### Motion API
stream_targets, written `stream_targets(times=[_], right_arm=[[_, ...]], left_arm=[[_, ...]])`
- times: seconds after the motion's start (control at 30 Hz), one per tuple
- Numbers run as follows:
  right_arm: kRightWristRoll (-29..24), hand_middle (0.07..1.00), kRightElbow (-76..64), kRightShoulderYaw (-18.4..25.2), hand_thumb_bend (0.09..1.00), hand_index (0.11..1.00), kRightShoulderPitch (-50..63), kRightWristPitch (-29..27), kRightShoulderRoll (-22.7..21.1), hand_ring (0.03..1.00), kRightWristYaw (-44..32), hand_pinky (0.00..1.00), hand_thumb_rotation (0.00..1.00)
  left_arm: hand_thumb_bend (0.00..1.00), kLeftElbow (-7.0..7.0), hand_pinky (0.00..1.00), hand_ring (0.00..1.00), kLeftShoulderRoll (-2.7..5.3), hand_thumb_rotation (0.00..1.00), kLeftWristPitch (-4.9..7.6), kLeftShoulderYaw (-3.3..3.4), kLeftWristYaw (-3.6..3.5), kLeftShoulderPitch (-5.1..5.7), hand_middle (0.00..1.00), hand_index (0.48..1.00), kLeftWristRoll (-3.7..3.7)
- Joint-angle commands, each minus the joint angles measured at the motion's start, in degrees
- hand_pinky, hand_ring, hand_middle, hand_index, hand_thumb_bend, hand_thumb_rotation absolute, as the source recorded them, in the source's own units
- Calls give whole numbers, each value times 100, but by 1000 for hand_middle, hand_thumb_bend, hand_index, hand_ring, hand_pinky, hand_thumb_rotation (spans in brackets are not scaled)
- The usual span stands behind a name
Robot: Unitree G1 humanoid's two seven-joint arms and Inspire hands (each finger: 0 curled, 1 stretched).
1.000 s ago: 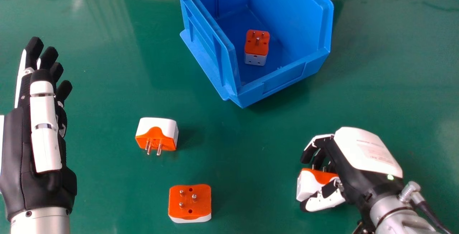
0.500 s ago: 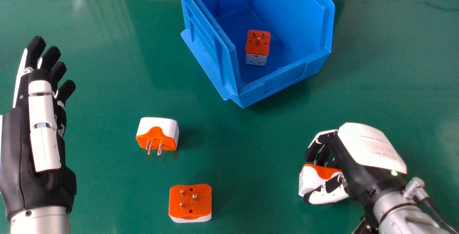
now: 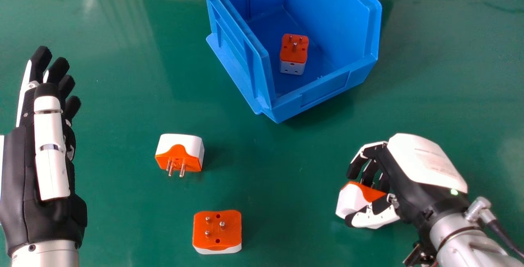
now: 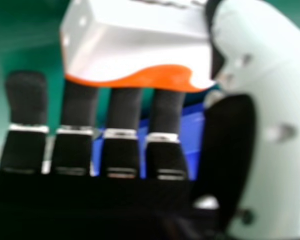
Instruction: Pick all objects and put in blue box
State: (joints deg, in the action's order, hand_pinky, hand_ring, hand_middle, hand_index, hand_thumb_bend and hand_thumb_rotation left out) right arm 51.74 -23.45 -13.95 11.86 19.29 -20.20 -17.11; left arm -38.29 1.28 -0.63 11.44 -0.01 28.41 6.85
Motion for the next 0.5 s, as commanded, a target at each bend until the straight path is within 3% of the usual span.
stream_targets(times=[0.0, 0.17, 0.27, 0.47], right_arm=[[-32, 523, -295, 111, 491, 557, -45, 0, -39, 413, -37, 284, 0], [-89, 519, -595, 223, 489, 555, -21, 53, -61, 411, -268, 284, 0], [-109, 518, -758, 278, 489, 553, 8, 60, -82, 410, -350, 284, 0], [-294, 516, -1082, 452, 489, 538, 78, -5, -67, 409, -417, 288, 0]], left_arm=[[229, -210, 978, 963, 0, 1000, 17, -19, 19, 35, 961, 962, 4], [230, -206, 974, 965, -2, 1000, 33, -1, -13, 79, 963, 963, 68], [230, -256, 976, 966, -10, 1000, -32, -6, -8, 109, 965, 965, 88], [234, -273, 977, 971, -3, 1000, -24, -41, -2, 128, 969, 969, 44]])
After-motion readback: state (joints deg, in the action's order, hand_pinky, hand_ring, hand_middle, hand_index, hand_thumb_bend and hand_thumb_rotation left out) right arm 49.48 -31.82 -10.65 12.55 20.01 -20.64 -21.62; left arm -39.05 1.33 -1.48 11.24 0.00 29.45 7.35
